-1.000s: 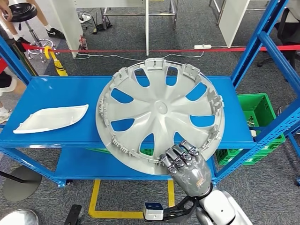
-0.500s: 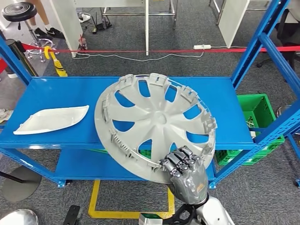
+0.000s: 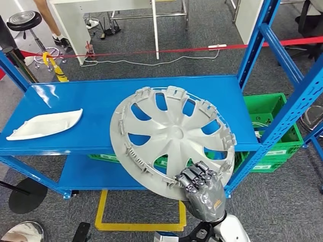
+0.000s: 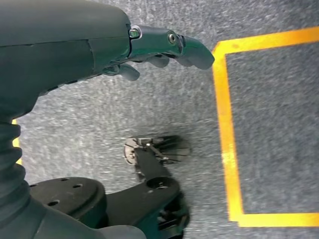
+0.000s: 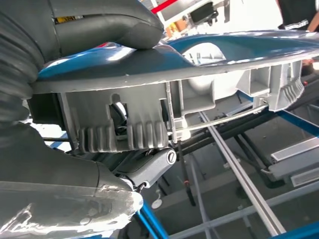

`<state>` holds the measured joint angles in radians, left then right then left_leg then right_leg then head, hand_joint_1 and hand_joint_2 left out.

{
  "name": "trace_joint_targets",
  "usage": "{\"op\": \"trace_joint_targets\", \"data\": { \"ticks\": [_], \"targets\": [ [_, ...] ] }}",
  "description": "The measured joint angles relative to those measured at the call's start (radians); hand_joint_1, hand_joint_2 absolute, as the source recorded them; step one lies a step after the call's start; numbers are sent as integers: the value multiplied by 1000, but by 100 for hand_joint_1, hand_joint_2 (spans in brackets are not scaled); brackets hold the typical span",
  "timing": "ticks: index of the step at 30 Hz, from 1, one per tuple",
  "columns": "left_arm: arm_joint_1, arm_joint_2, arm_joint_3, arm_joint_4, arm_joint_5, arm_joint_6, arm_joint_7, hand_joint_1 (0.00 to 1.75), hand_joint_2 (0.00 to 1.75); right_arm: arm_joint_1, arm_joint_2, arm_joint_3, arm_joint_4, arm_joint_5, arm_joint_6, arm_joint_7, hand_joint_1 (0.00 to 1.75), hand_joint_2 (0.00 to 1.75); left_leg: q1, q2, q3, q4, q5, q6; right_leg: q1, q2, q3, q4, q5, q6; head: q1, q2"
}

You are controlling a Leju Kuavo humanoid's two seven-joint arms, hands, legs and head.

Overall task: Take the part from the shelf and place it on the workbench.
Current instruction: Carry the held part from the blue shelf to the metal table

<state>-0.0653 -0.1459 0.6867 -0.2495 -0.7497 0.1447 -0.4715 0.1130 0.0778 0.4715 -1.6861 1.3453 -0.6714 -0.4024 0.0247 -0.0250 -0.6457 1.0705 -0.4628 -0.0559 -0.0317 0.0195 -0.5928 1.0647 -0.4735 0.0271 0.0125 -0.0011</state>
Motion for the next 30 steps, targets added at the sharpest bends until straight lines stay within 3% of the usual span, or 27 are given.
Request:
{"op": "trace_joint_targets", "data": {
  "ticks": [2,3,4,5,6,8,9,10,13,14,15,17,18,19,20,21,22,23,25,26,28,29,30],
  "targets": [
    [-3,0,0,0,-4,1,0,0,175,2,3,-5,0,7,0,-1,175,175,-2,11,-49,133,-85,2,8,-6,-19,-1,15,-14,-3,0],
    [-5,-1,0,0,-7,2,0,0,175,2,3,-7,0,12,0,0,175,175,-4,12,-65,188,-111,5,12,-9,-29,-1,22,-17,-4,0],
    [-7,-1,-1,0,-10,1,0,0,175,3,3,-9,0,17,0,1,175,175,-6,12,-66,213,-118,9,16,-12,-38,-1,29,-20,-4,0],
    [-7,-1,-2,0,-14,1,1,0,175,4,3,-10,0,22,0,3,175,175,-9,12,-48,204,-108,16,20,-14,-47,-1,36,-21,-4,0],
    [-8,-1,-3,0,-18,0,2,0,175,4,3,-11,-1,26,0,5,175,175,-14,12,-12,159,-86,25,24,-15,-56,-1,43,-21,-4,0],
    [-13,0,-5,0,-23,-1,4,0,175,5,4,-11,-7,34,0,8,175,175,-25,14,84,24,-53,43,29,-16,-70,-1,58,-17,-5,0],
    [-16,-1,-7,0,-24,-1,4,0,175,5,4,-11,-10,35,0,9,175,175,-30,15,117,-27,-46,47,31,-18,-74,-2,66,-14,-4,0],
    [-19,-1,-9,0,-24,-1,4,0,175,5,4,-11,-13,36,0,9,175,175,-35,15,134,-58,-44,49,30,-20,-76,-4,74,-9,-5,0],
    [-20,-3,-11,1,-24,-1,4,0,175,7,4,-11,-15,37,0,10,175,175,-39,17,124,-78,-20,57,27,-22,-81,-15,94,6,-8,0],
    [-19,-3,-11,1,-25,-1,4,0,175,9,4,-11,-15,37,0,10,175,175,-37,18,117,-82,-9,63,27,-21,-88,-5,78,11,-7,0],
    [-18,-4,-11,2,-26,-2,4,0,175,10,4,-11,-16,38,0,10,175,175,-34,18,108,-85,3,69,27,-21,-100,24,44,15,-6,0],
    [-19,-4,-15,2,-34,-7,5,0,175,11,4,-11,-20,42,0,10,175,175,-33,19,83,-85,23,76,27,-20,-132,141,-55,21,-3,0],
    [-19,-4,-17,2,-39,-10,5,0,175,12,4,-11,-22,46,0,10,175,175,-34,18,70,-85,34,77,27,-20,-144,205,-90,23,-3,0],
    [-20,-5,-20,2,-45,-13,5,0,175,12,4,-11,-24,50,0,12,175,175,-34,19,55,-84,45,77,27,-20,-145,249,-103,23,-3,0],
    [-20,-6,-23,2,-51,-15,5,0,175,12,4,-11,-26,55,0,14,175,175,-35,19,41,-84,56,76,28,-20,-129,260,-93,23,-3,0],
    [-21,-6,-26,2,-56,-17,5,0,175,13,4,-11,-29,59,0,18,175,175,-35,19,28,-83,67,74,29,-20,-94,232,-69,22,-3,0],
    [-22,-7,-29,2,-61,-19,6,0,175,13,4,-11,-33,63,0,23,175,175,-35,18,16,-82,77,72,29,-20,-43,174,-46,21,-3,0],
    [-23,-7,-33,2,-66,-22,8,0,175,12,4,-10,-37,67,0,30,175,175,-36,18,7,-81,86,68,29,-20,17,97,-40,19,-3,0],
    [-27,-7,-43,2,-75,-26,15,0,175,13,4,-10,-50,76,0,48,175,175,-38,16,-3,-79,104,59,32,-18,96,-21,-54,13,-4,0],
    [-29,-8,-47,2,-80,-27,17,0,175,13,4,-10,-55,81,0,58,175,175,-38,16,-5,-80,114,53,34,-17,108,-46,-63,8,-4,0],
    [-31,-7,-53,2,-85,-28,19,0,175,14,4,-10,-64,88,0,71,175,175,-35,15,-9,-81,125,42,35,-19,94,-53,-50,-7,-3,0],
    [-31,-6,-55,2,-86,-29,19,0,175,14,3,-10,-67,90,0,74,175,175,-33,15,-15,-71,110,35,33,-20,88,-54,-39,-16,-5,0],
    [-31,-6,-57,2,-87,-29,19,0,175,15,3,-9,-71,91,0,76,175,175,-32,15,-26,-44,75,28,31,-21,80,-56,-26,-24,-8,0]
  ]
}}
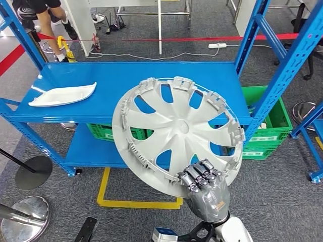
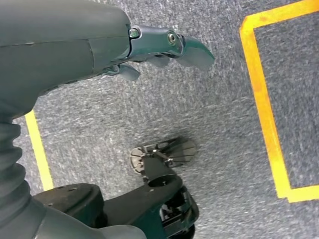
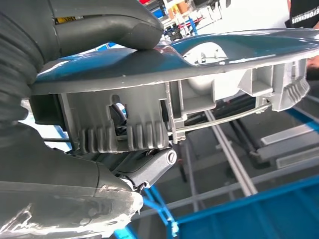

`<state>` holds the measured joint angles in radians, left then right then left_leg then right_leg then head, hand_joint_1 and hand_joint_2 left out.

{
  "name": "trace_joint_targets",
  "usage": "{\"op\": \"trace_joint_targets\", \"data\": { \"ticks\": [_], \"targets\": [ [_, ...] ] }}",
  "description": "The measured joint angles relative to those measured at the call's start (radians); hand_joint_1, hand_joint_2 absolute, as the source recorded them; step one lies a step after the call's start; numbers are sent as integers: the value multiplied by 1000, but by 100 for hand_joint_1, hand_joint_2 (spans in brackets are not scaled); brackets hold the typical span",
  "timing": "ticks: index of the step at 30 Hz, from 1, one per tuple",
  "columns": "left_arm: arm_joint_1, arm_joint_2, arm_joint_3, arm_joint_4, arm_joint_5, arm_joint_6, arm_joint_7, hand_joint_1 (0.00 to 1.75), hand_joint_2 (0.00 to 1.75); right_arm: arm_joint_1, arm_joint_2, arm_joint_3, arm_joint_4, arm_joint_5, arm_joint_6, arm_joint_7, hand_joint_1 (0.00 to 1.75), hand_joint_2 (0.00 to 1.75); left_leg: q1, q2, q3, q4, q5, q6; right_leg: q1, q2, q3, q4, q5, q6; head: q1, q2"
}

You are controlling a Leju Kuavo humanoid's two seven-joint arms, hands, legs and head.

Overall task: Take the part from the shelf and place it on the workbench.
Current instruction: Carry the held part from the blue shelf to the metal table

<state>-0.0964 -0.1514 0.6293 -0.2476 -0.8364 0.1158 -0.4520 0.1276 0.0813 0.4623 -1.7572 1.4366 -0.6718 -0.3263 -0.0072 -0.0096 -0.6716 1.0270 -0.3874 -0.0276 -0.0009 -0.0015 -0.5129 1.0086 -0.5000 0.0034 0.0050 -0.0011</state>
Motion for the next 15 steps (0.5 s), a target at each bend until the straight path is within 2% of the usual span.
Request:
{"op": "trace_joint_targets", "data": {
  "ticks": [2,3,4,5,6,7,8,9,10,11,13,14,15],
  "targets": [
    [-3,0,-5,0,0,0,0,0,175,2,0,0,-5,1,0,1,175,175,5,0,-35,116,-103,-12,-2,-1,-24,0,26,-7,-6,0],
    [-4,0,-7,0,-1,0,0,0,175,3,0,1,-6,2,0,1,175,175,8,1,-51,184,-142,-17,-2,-1,-40,0,39,-7,-7,0],
    [-5,-1,-9,0,-1,0,0,0,175,5,0,0,-7,2,0,2,175,175,10,1,-57,233,-158,-20,-2,-2,-55,1,51,-6,-7,0],
    [-5,-1,-11,0,-1,0,0,0,175,6,0,0,-7,2,0,2,175,175,12,1,-48,252,-152,-22,-2,-3,-70,2,62,-4,-7,0],
    [-6,-1,-12,0,-1,0,0,0,175,7,0,0,-7,2,0,3,175,175,13,1,-20,233,-130,-22,-2,-3,-85,2,73,-1,-7,0],
    [-7,-2,-12,0,-1,0,0,0,175,7,0,0,-7,2,0,3,175,175,14,1,25,183,-107,-21,-2,-3,-98,2,83,2,-7,0],
    [-10,-2,-12,0,-1,0,0,0,175,8,0,0,-8,2,0,3,175,175,15,1,84,111,-94,-19,-1,-3,-108,3,93,6,-7,0],
    [-14,-2,-13,0,-2,0,0,0,175,8,0,0,-11,3,0,5,175,175,14,0,139,35,-94,-14,0,-3,-117,4,103,11,-7,0],
    [-18,-2,-14,0,-4,0,1,0,175,9,0,0,-13,5,0,9,175,175,13,0,176,-21,-101,-8,1,-3,-124,5,113,16,-6,0],
    [-21,-2,-14,0,-6,0,4,0,175,9,0,1,-16,8,0,14,175,175,9,-1,195,-56,-107,0,0,-4,-129,3,123,21,-6,0],
    [-22,-2,-15,0,-11,0,13,0,175,11,-1,1,-19,18,0,30,175,175,5,2,185,-70,-97,18,-4,-3,-138,-1,141,34,-6,0],
    [-21,-2,-17,0,-14,0,18,0,175,13,-2,2,-21,24,0,41,175,175,4,5,177,-71,-87,27,-6,-2,-146,5,132,40,-7,0],
    [-21,-1,-19,0,-18,-1,21,0,175,16,-5,2,-23,31,0,54,175,175,5,8,167,-73,-76,36,-8,-1,-158,27,103,45,-5,0]
  ]
}}
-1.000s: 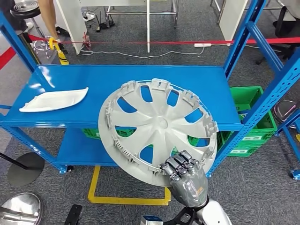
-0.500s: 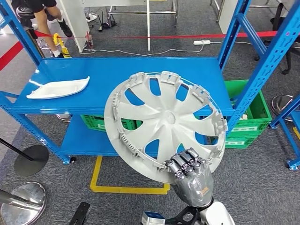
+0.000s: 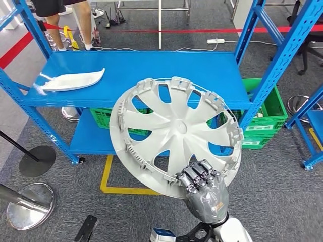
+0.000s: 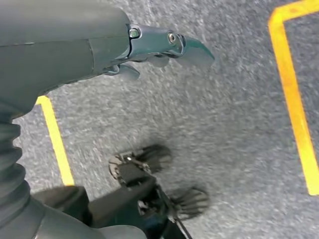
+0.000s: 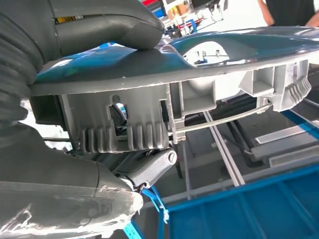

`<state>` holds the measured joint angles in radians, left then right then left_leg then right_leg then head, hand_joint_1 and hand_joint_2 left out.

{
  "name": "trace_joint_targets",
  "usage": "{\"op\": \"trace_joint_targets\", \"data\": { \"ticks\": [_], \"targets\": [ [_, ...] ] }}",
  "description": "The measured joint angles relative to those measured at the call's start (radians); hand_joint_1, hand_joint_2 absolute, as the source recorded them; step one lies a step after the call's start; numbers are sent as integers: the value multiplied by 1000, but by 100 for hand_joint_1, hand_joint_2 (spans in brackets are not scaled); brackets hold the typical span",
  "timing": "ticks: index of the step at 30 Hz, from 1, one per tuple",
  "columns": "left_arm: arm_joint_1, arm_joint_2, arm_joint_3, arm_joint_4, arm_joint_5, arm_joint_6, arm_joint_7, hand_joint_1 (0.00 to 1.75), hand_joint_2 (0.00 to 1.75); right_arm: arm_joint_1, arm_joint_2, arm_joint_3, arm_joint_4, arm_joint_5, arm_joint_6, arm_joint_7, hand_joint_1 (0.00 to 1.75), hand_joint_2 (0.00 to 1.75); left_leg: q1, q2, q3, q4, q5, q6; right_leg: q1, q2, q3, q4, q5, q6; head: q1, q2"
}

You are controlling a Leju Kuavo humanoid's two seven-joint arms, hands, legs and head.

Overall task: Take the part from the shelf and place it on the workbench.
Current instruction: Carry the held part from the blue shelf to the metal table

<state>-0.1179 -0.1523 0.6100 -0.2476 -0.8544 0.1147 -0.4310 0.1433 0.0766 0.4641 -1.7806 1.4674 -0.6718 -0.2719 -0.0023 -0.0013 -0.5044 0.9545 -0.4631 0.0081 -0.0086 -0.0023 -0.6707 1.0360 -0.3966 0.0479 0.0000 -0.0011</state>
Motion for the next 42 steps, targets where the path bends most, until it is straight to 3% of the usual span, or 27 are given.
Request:
{"op": "trace_joint_targets", "data": {
  "ticks": [3,4,5,6,8,10,12,14,15,18,19,20,21,23,25,26,27,29,30,31,33,34,35,36,38,40,42],
  "targets": [
    [-6,1,-12,0,-13,-3,7,0,175,5,-11,2,-9,24,0,45,175,175,-2,9,-39,0,34,13,-1,1,-50,178,-142,8,4,0],
    [-7,-1,-17,0,-17,-3,10,0,175,7,-15,3,-12,33,0,61,175,175,-3,13,-54,1,45,14,-1,1,-56,234,-164,10,4,0],
    [-8,-2,-21,0,-20,-4,12,0,175,9,-21,5,-16,41,0,77,175,175,-4,20,-70,3,56,14,0,1,-49,263,-162,11,4,0],
    [-9,-4,-24,0,-24,-4,13,0,175,11,-26,8,-20,50,0,94,175,175,-4,27,-85,5,66,13,0,0,-25,256,-142,11,4,0],
    [-11,-7,-33,0,-30,-7,15,0,175,14,-37,16,-29,68,0,130,175,175,-5,41,-111,12,83,7,0,-21,73,145,-103,12,5,0],
    [-15,-10,-42,0,-36,-10,16,0,175,15,-46,25,-40,85,0,164,175,175,-7,55,-127,20,99,-2,5,-50,170,4,-113,8,4,0],
    [-19,-13,-49,0,-40,-12,18,0,175,17,-56,32,-51,95,-1,195,175,175,-8,71,-131,23,113,-11,12,-50,191,-46,-126,-3,5,0],
    [-22,-16,-54,0,-42,-18,21,0,175,19,-71,35,-60,99,-1,214,175,175,-4,71,-136,29,109,-24,11,-32,171,-41,-109,-21,8,0],
    [-24,-16,-56,0,-42,-22,22,0,175,19,-76,36,-64,101,-1,218,175,175,-3,58,-144,49,81,-31,9,-24,162,-41,-97,-31,7,0],
    [-28,-17,-64,0,-42,-31,28,0,175,21,-85,40,-75,103,-1,218,175,175,1,14,-190,216,-67,-44,6,7,123,-40,-56,-45,2,0],
    [-29,-17,-66,0,-41,-33,29,0,175,23,-88,40,-78,103,-1,216,175,175,1,9,-201,276,-96,-44,6,18,105,-39,-42,-45,2,0],
    [-31,-17,-67,0,-41,-34,30,0,175,26,-91,40,-81,103,-1,212,175,175,1,8,-199,310,-102,-43,6,29,88,-39,-30,-43,2,0],
    [-33,-17,-68,0,-41,-35,31,0,175,30,-94,38,-85,103,-1,207,175,175,1,6,-181,311,-87,-41,6,39,72,-38,-17,-41,2,0],
    [-37,-17,-71,0,-40,-36,31,0,175,36,-97,34,-96,103,-1,196,175,175,3,-15,-98,216,-40,-33,5,61,44,-38,8,-36,2,0],
    [-44,-17,-75,0,-40,-37,31,0,175,39,-97,30,-106,103,-1,189,175,175,4,-59,3,75,-31,-22,6,80,23,-36,31,-28,3,0],
    [-47,-17,-76,0,-41,-37,31,0,175,40,-97,28,-110,103,-1,188,175,175,3,-74,31,29,-37,-18,5,88,16,-37,44,-22,3,0],
    [-48,-17,-77,0,-41,-37,31,0,175,42,-97,27,-114,103,-1,187,175,175,1,-76,42,4,-38,-14,5,97,8,-42,58,-15,3,0],
    [-48,-19,-80,0,-41,-37,32,0,175,47,-99,23,-118,103,-1,186,175,175,1,-54,26,-2,-22,-4,2,105,-6,-50,75,-3,3,0],
    [-47,-20,-81,0,-41,-38,32,0,175,50,-100,22,-119,103,-1,186,175,175,1,-41,16,-4,-10,3,2,90,-18,-38,58,3,5,0],
    [-47,-21,-82,0,-41,-38,32,0,175,52,-102,22,-120,103,-1,186,175,175,3,-27,4,-5,1,10,3,67,-33,-5,20,8,8,0],
    [-45,-21,-82,0,-41,-38,33,0,175,54,-103,22,-120,103,-1,185,175,175,1,0,-21,-4,22,18,2,21,-66,122,-89,17,13,0],
    [-45,-20,-83,0,-41,-38,33,0,175,54,-104,22,-120,103,-1,184,175,175,0,14,-35,-3,32,18,0,12,-77,191,-125,21,13,0],
    [-44,-20,-83,0,-41,-38,33,0,175,54,-104,21,-121,103,-1,182,175,175,0,28,-49,-2,43,18,-1,9,-78,240,-136,24,13,0],
    [-45,-20,-84,0,-41,-38,33,0,175,55,-104,19,-121,103,-1,178,175,175,0,42,-64,0,53,16,-3,7,-63,258,-124,27,13,0],
    [-46,-20,-88,0,-41,-39,33,0,175,56,-104,15,-124,103,-1,172,175,175,1,66,-92,6,70,9,-4,-8,19,190,-74,31,13,0],
    [-49,-20,-92,0,-41,-40,33,0,175,58,-104,10,-130,103,-1,167,175,175,-1,84,-113,14,85,-1,1,-47,134,42,-79,30,12,0],
    [-51,-20,-95,-1,-42,-40,35,0,175,64,-104,3,-138,103,-1,164,175,175,-3,101,-120,17,103,-11,9,-63,178,-42,-102,16,12,0]
  ]
}}
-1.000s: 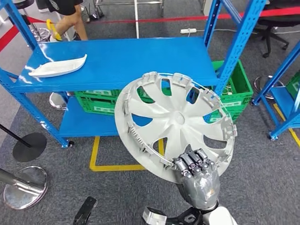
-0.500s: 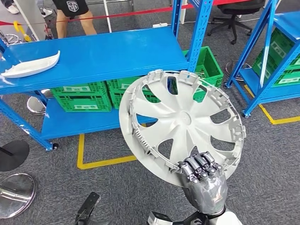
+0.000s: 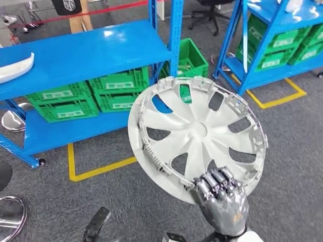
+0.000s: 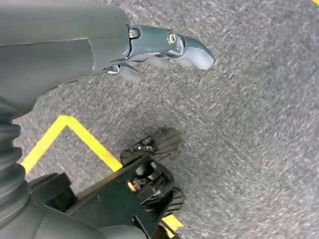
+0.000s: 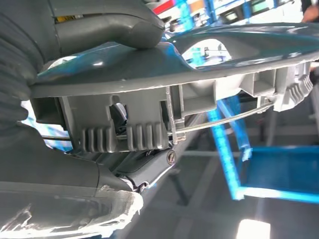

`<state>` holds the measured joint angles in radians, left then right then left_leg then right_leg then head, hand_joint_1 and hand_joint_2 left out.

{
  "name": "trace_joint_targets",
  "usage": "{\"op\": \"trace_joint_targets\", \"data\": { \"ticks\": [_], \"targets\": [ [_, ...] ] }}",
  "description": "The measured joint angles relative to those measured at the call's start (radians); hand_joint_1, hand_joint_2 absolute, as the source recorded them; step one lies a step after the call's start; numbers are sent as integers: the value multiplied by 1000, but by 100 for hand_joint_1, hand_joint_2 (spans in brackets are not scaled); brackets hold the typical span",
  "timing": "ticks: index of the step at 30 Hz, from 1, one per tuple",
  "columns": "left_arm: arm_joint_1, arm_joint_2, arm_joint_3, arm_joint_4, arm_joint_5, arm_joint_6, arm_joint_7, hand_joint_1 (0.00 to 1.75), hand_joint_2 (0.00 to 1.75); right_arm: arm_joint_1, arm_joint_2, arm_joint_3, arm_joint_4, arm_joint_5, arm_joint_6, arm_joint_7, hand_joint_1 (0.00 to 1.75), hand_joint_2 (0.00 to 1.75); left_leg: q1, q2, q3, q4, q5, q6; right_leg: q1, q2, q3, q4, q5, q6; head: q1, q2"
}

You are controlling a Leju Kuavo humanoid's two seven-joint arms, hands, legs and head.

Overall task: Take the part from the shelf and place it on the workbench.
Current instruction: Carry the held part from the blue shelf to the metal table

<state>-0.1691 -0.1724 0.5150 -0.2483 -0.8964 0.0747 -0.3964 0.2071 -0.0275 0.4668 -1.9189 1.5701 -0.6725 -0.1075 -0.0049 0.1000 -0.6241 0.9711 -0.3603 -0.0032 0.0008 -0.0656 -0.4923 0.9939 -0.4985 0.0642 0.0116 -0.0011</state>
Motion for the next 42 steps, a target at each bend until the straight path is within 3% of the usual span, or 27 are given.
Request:
{"op": "trace_joint_targets", "data": {
  "ticks": [2,3,5,7,8,9,11,13,14,15,17,18,20,22,23,24,25,26,27,28,30,32,34,37,39,40,42],
  "targets": [
    [-2,-1,-3,0,0,0,5,0,175,8,0,-8,-7,0,0,-2,175,175,4,9,-4,-1,11,-11,2,19,-17,-7,14,-22,1,0],
    [-3,-1,-5,0,-1,-1,7,0,175,11,0,-12,-10,0,0,-4,175,175,6,-6,-10,7,-3,-19,1,29,-24,-9,23,-32,1,0],
    [-2,-1,-9,0,-2,-2,11,0,175,17,0,-19,-16,0,0,-9,175,175,10,-58,-35,79,-82,-30,-4,49,-43,-12,49,-50,-2,0],
    [-1,-1,-14,0,-3,-2,13,0,175,24,1,-27,-19,1,0,-14,175,175,11,-90,-68,216,-177,-35,-5,72,-72,-10,73,-56,-5,0],
    [-1,-1,-17,0,-3,-2,13,0,175,29,1,-30,-20,1,0,-17,175,175,11,-94,-75,269,-201,-35,-6,84,-86,-9,83,-55,-5,0],
    [-2,-1,-19,0,-3,-2,13,0,175,33,1,-34,-20,1,0,-20,175,175,11,-96,-68,290,-203,-35,-6,95,-100,-7,93,-54,-5,0],
    [-3,-2,-23,0,-4,-2,13,0,175,41,1,-41,-23,1,0,-27,175,175,13,-102,-6,223,-165,-32,-9,119,-128,-4,115,-49,-5,0],
    [-7,-2,-26,0,-3,-2,13,0,175,48,3,-50,-30,1,0,-34,175,175,19,-143,93,82,-135,-29,-10,142,-156,-1,135,-38,-6,0],
    [-8,-2,-28,0,-3,-2,13,0,175,52,6,-55,-35,1,0,-37,175,175,21,-162,125,30,-132,-26,-9,152,-168,0,147,-32,-6,0],
    [-9,-3,-29,0,-3,-2,14,0,175,56,8,-60,-40,1,0,-40,175,175,21,-175,140,1,-134,-22,-9,161,-176,0,158,-26,-6,0],
    [-6,-5,-31,0,-2,-2,15,0,175,68,13,-75,-48,1,0,-48,175,175,19,-161,129,-2,-127,-11,-11,172,-188,-3,178,-14,-6,0],
    [-4,-6,-33,0,-2,-3,15,0,175,76,16,-83,-51,1,0,-50,175,175,19,-149,122,0,-120,-3,-10,158,-197,3,169,-9,-5,0],
    [-1,-9,-37,0,0,-6,16,0,175,91,23,-101,-58,1,0,-53,175,175,17,-122,107,0,-105,13,-7,107,-222,71,100,0,2,0],
    [1,-9,-41,0,2,-13,16,0,175,101,31,-118,-63,1,0,-54,175,175,11,-96,89,1,-91,21,-8,74,-255,208,2,3,7,0],
    [1,-9,-43,0,5,-18,14,0,175,108,35,-128,-66,1,0,-54,175,175,9,-82,79,1,-83,22,-8,71,-262,269,-23,4,7,0],
    [2,-8,-45,0,7,-24,13,0,175,115,39,-139,-70,1,0,-53,175,175,7,-68,69,1,-76,22,-8,70,-257,305,-23,4,7,0],
    [2,-8,-46,0,9,-29,11,0,175,122,42,-149,-75,1,0,-53,175,175,6,-54,58,1,-69,22,-8,68,-237,308,-1,4,7,0],
    [1,-8,-47,0,10,-34,9,0,175,127,44,-157,-79,1,0,-52,175,175,4,-41,49,1,-62,20,-8,63,-200,277,29,2,7,0],
    [1,-9,-47,0,10,-37,8,0,175,132,46,-164,-84,1,0,-52,175,175,3,-30,42,2,-55,18,-6,47,-148,216,47,-1,7,0],
    [1,-9,-48,0,11,-39,7,0,175,135,48,-169,-88,1,0,-51,175,175,1,-21,37,2,-49,14,-1,26,-87,138,44,-5,7,0],
    [0,-9,-49,0,12,-40,7,0,175,141,52,-178,-97,1,0,-51,175,175,-2,-3,34,4,-38,4,8,-2,-10,19,9,-20,6,0],
    [0,-10,-50,0,12,-41,7,0,175,147,56,-187,-105,0,0,-52,175,175,-1,18,33,4,-29,-6,14,11,-9,-10,2,-39,5,0],
    [-1,-12,-53,0,12,-42,7,0,175,156,62,-200,-114,-1,0,-57,175,175,3,0,25,23,-51,-18,11,31,-18,-13,16,-55,5,0],
    [3,-12,-55,0,12,-45,10,0,175,164,72,-211,-123,0,0,-66,175,175,7,-77,-33,182,-170,-31,6,66,-38,-14,44,-70,1,0],
    [5,-12,-55,0,15,-45,11,0,175,173,77,-221,-127,1,0,-68,175,175,6,-93,-62,280,-207,-31,7,94,-56,-11,56,-71,1,0],
    [5,-12,-56,0,17,-45,11,0,175,179,80,-227,-130,1,0,-68,175,175,5,-96,-54,280,-195,-29,8,107,-62,-10,61,-70,1,0],
    [5,-13,-59,0,20,-42,11,0,175,195,89,-243,-141,1,0,-70,175,175,4,-112,13,176,-136,-19,9,133,-71,-7,68,-66,1,0]
  ]
}}
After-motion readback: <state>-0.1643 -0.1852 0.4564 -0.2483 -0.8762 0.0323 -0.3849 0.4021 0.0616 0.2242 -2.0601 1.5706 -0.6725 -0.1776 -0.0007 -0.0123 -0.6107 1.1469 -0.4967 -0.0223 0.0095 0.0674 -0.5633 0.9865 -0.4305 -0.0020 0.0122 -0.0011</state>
